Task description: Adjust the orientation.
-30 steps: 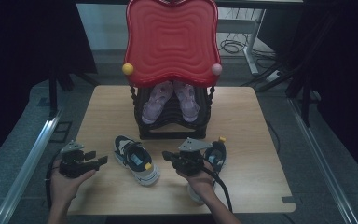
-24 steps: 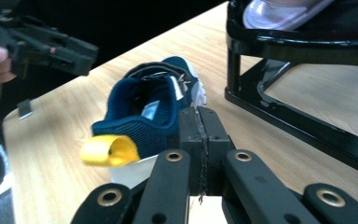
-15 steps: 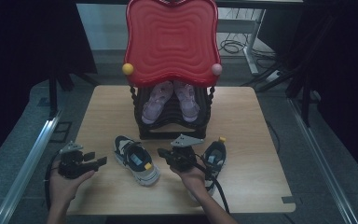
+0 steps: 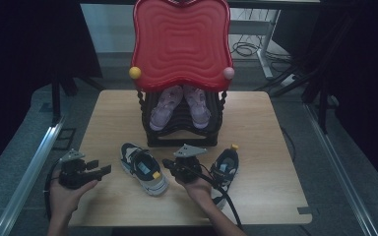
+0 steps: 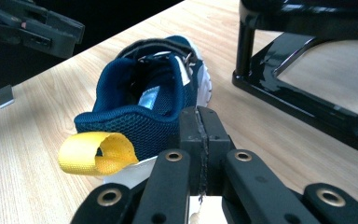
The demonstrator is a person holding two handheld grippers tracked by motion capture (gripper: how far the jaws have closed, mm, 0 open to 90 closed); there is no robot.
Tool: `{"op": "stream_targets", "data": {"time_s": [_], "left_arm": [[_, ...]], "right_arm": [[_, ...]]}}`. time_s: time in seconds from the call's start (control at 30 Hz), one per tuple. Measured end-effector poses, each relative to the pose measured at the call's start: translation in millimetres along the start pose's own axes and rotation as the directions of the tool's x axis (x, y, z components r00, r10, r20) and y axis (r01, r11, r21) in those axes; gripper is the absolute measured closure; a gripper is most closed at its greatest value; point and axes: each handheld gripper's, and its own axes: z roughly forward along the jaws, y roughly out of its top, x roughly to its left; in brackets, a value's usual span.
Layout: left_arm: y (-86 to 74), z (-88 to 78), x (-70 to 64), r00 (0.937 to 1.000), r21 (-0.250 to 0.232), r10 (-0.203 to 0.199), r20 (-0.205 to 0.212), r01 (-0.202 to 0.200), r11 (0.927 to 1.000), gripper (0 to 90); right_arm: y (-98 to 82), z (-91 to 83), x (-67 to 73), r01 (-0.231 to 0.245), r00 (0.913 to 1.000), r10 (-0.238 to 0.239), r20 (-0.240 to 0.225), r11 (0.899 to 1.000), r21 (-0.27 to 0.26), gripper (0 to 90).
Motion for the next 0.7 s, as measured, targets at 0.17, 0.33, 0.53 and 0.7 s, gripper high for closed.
{"op": "stream_targets", "data": {"time_s": [0.17, 0.33, 0.53, 0.7], "left_arm": [[-0.4, 0.5, -0.8, 1.0, 0.001, 0.002, 0.003, -0.002, 1.0, 38.3], [-0.7, 2.1, -2.1, 1.0, 0.007, 0.006, 0.004, -0.007, 1.0, 38.3], [-1.2, 3.1, -1.4, 1.0, 0.013, 0.007, 0.003, -0.007, 0.9999, 38.3], [-1.7, 2.1, -1.0, 1.0, 0.012, 0.003, 0.001, -0.003, 0.9999, 38.3]], "right_arm": [[-3.5, 4.2, 5.2, 0.012, 0.9999, -0.012, -0.005, 1.0, 0.008, 89.6], [-6.1, 6.9, 8.8, 0.015, 0.9998, -0.015, -0.015, 1.0, 0.018, 89.6], [-8.1, 7.8, 11.0, 0.016, 0.9996, -0.016, -0.025, 1.0, 0.018, 89.7], [-7.9, 7.7, 12.5, 0.022, 0.9997, -0.022, -0.011, 1.0, 0.019, 89.7]]}}
